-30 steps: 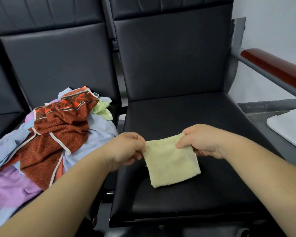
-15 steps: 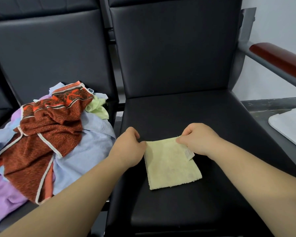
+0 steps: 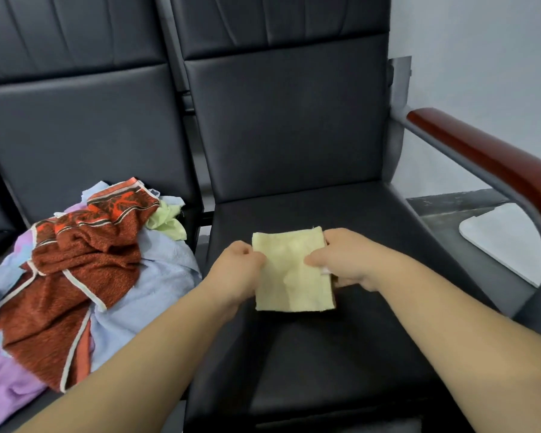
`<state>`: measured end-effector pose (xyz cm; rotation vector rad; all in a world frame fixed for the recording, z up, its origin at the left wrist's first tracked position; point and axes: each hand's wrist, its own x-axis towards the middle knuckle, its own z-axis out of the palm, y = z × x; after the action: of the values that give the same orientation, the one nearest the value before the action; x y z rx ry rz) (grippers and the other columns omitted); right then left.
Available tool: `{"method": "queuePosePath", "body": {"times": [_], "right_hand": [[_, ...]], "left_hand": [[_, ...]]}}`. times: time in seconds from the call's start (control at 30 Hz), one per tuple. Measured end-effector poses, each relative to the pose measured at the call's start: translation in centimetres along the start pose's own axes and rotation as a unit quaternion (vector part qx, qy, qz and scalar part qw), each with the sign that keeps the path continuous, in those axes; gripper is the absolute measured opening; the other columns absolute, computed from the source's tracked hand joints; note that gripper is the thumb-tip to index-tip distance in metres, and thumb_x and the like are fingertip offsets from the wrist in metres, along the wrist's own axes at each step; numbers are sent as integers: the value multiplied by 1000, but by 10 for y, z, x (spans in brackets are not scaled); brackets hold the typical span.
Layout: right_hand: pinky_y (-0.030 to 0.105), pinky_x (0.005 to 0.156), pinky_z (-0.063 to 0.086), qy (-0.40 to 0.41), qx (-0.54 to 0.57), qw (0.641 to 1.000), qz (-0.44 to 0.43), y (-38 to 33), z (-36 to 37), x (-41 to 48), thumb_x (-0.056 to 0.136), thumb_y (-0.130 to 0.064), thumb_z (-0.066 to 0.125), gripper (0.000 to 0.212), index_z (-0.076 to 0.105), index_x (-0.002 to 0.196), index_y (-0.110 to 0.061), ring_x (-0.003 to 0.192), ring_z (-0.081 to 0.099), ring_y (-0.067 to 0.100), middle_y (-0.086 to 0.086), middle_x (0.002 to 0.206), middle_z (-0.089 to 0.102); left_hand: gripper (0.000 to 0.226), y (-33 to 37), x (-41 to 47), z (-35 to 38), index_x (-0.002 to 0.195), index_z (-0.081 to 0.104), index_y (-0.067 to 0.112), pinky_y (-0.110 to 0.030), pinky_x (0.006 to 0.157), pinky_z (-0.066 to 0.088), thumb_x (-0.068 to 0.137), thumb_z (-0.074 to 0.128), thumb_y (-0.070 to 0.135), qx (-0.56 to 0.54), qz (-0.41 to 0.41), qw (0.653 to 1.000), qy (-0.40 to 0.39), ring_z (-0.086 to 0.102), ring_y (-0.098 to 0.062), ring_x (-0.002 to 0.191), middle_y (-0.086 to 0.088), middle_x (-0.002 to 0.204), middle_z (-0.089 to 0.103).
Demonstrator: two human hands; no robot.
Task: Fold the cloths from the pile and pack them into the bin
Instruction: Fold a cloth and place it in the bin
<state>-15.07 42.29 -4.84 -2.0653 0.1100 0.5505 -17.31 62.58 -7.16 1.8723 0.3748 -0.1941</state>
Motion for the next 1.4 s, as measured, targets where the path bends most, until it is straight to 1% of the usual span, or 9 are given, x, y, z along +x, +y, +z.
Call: {"method": "queuePosePath", "body": {"times": [0.1,0.3,0.6,0.7,0.87,1.03,1.17,1.33,1.4], "right_hand": [[45,78,59,125,-28,988,-86,-6,-40,-38,91,-25,67,18,66,105,-14,89,70,22,2,102,72],[46,81,58,327,82,933,-126,52,-108,-135,95,-26,67,3,67,97,-24,89,70,18,-4,94,73],[38,72,53,475,222,849,66,244,-150,-238,95,-22,67,2,66,94,-24,87,69,19,-5,90,73],[40,72,51,481,235,833,139,295,-149,-249,94,-24,65,5,64,92,-20,85,66,21,0,89,70],[47,79,60,468,282,812,207,349,-136,-236,92,-27,65,6,65,95,-22,85,70,22,0,91,73],[39,89,53,269,244,856,369,389,-129,-217,86,-74,47,59,61,86,-17,93,64,25,0,81,65],[32,60,39,269,115,897,330,384,-146,-212,94,-63,49,40,41,83,-25,60,51,13,-8,64,52],[31,97,47,330,100,928,141,319,-160,-194,93,-49,67,31,61,120,-35,111,60,7,-18,119,62],[29,96,48,327,94,936,86,283,-158,-187,92,-46,70,28,61,117,-39,107,61,5,-18,114,65]], "left_hand": [[23,44,-17,18,88,57,17,-55,85,57,72,58,32,-20,81,996,-11,58,-26,84,-7,90,63],[22,112,-72,122,94,59,17,-65,92,53,73,62,26,13,169,970,-176,66,-41,108,-11,101,71],[20,101,-134,339,97,60,15,-47,76,58,78,62,10,192,210,865,-414,61,-20,79,-6,89,65],[18,83,-138,399,93,59,18,-30,63,52,83,60,4,290,223,815,-450,61,-15,73,0,86,66],[14,59,-126,456,101,59,19,-26,63,51,88,60,13,380,239,771,-452,61,-15,74,1,87,66],[44,50,-117,469,133,48,16,-30,89,50,93,64,23,477,253,712,-450,60,-23,108,-2,121,61],[40,66,-119,447,127,52,22,-35,93,55,91,69,23,448,243,725,-463,66,-18,103,5,115,65],[27,90,-110,376,114,58,26,-23,81,55,91,71,17,365,268,806,-382,68,-11,89,7,106,68],[27,95,-107,334,112,60,28,-16,76,54,91,71,15,328,263,838,-348,68,-5,86,6,104,70]]}}
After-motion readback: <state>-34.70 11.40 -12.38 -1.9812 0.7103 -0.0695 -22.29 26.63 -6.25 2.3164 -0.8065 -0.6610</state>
